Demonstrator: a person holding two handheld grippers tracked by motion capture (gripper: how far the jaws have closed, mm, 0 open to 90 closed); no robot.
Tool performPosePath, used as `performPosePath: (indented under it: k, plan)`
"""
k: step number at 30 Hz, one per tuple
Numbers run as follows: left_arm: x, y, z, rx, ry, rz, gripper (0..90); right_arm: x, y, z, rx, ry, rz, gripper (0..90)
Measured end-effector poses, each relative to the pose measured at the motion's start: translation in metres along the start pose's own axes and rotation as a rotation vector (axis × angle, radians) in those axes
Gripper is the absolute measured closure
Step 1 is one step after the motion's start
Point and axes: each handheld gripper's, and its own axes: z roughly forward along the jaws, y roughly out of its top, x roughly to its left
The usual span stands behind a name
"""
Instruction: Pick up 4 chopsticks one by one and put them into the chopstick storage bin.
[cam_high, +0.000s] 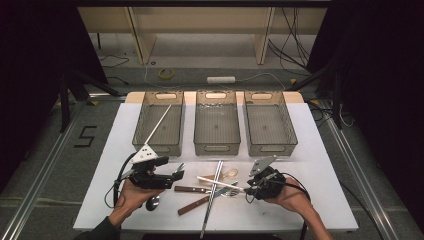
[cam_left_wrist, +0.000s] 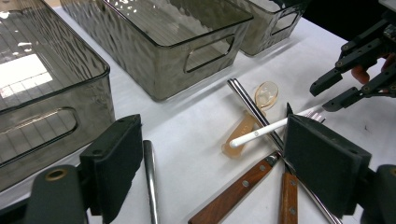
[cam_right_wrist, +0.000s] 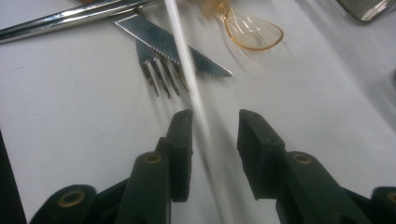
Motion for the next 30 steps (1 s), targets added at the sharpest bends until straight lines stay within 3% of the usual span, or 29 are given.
performPosePath:
  k: [2,15,24,30]
  plan:
    - [0.000,0.000,-0.001,-0.002,-0.004,-0.005,19.2,0.001,0.001,0.001,0.008,0.006,0.012,68.4]
    - [-0.004,-0.002,0.001,0.014,-0.012,0.010,19.0,0.001,0.005,0.012,0.048,0.041,-0.069,77.6]
    - [-0.005,-0.002,0.002,0.028,-0.013,0.015,18.9,0.001,0.007,0.014,0.057,0.049,-0.098,82.2]
    - [-0.005,-0.002,0.002,0.032,-0.011,0.022,18.9,0.004,0.008,0.014,0.065,0.046,-0.157,85.3]
